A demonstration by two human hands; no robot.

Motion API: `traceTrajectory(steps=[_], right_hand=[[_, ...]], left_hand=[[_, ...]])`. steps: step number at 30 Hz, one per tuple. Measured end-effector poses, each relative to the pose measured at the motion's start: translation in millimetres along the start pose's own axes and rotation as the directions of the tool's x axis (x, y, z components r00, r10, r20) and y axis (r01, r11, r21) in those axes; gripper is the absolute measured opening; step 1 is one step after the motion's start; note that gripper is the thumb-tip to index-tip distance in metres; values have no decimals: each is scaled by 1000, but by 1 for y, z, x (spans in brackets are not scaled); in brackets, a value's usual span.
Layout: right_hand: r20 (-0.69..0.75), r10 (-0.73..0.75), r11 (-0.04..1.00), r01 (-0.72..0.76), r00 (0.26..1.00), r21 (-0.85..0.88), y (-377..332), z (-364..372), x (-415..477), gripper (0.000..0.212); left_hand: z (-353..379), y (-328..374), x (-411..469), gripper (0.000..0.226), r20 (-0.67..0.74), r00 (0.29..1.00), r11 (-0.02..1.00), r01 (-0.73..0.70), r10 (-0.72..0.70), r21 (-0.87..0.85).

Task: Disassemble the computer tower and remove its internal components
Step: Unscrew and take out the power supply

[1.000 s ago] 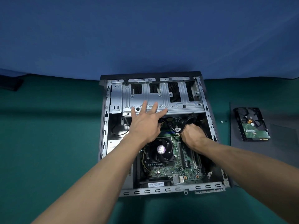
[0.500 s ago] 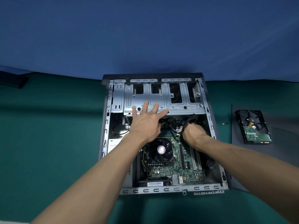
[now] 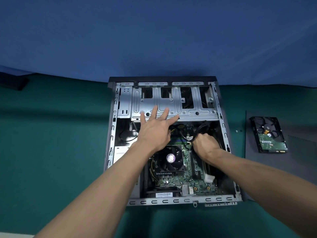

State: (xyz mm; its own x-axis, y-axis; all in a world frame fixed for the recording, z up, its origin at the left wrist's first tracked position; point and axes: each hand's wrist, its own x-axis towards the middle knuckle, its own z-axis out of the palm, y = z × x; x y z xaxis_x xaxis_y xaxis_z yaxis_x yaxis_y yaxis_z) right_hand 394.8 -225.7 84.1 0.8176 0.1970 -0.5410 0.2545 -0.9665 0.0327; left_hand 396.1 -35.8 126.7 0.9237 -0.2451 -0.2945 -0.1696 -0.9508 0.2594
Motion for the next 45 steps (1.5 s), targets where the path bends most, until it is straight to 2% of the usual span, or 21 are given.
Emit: traceTrajectory(steps=[5, 9, 11, 13, 16, 18, 19, 21, 23, 26, 29, 32, 35, 39, 45], right_hand=[[-75, -89, 993, 83, 993, -85, 1, -1, -12, 27], [-78, -32, 996, 25, 996, -91, -12, -12, -25, 19], [-83, 40, 999, -39, 996, 16, -20, -20, -31, 14], [-83, 138, 973, -120, 987, 196, -22, -32, -39, 6], [-85, 242, 873, -178, 967, 453, -11, -47, -54, 18], [-64, 286, 720, -171, 956, 672, 1, -54, -65, 21], [-47, 306, 595, -153, 951, 789, 7, -55, -71, 24], [5, 329, 272, -99, 944, 957, 21, -56, -84, 20], [38, 338, -39, -26, 940, 999, 38, -60, -95, 13], [79, 391, -389, 87, 917, 917, 72, -60, -105, 13], [170, 431, -688, 202, 886, 697, 105, -48, -111, 15], [296, 408, -879, 284, 863, 383, 136, -25, -116, 14], [377, 386, -921, 374, 842, 108, 160, 6, -121, 19], [435, 343, -884, 442, 832, -148, 180, 46, -122, 25], [543, 329, -796, 536, 772, -280, 183, 91, -116, 31]], left_hand=[[-1, 1, 1, 64, -2, 1000, 1000, 5, -5, 2], [-3, 2, 0, 63, -6, 1000, 1000, 6, -6, -4], [-4, 2, 0, 62, 4, 1000, 1000, 6, -6, -6], [-6, 2, 0, 61, 19, 1000, 1000, 7, -6, -10], [-5, 3, 0, 62, 15, 1000, 1000, 13, -13, -8], [-4, 6, -2, 65, 17, 999, 1000, 27, -27, 1], [-3, 8, -2, 66, 23, 999, 999, 36, -36, 3], [0, 15, -3, 70, 32, 998, 998, 56, -56, -4], [5, 24, -6, 73, 18, 998, 998, 67, -67, -4], [13, 41, -8, 76, -25, 998, 998, 54, -54, -17], [18, 56, -10, 78, -48, 997, 998, 58, -60, -38], [18, 66, -11, 79, -54, 995, 996, 78, -80, -36], [16, 73, -10, 78, -50, 994, 995, 102, -101, 18], [14, 78, -9, 74, -44, 990, 990, 135, -134, 30], [12, 75, -6, 64, -62, 990, 992, 128, -127, 20]])
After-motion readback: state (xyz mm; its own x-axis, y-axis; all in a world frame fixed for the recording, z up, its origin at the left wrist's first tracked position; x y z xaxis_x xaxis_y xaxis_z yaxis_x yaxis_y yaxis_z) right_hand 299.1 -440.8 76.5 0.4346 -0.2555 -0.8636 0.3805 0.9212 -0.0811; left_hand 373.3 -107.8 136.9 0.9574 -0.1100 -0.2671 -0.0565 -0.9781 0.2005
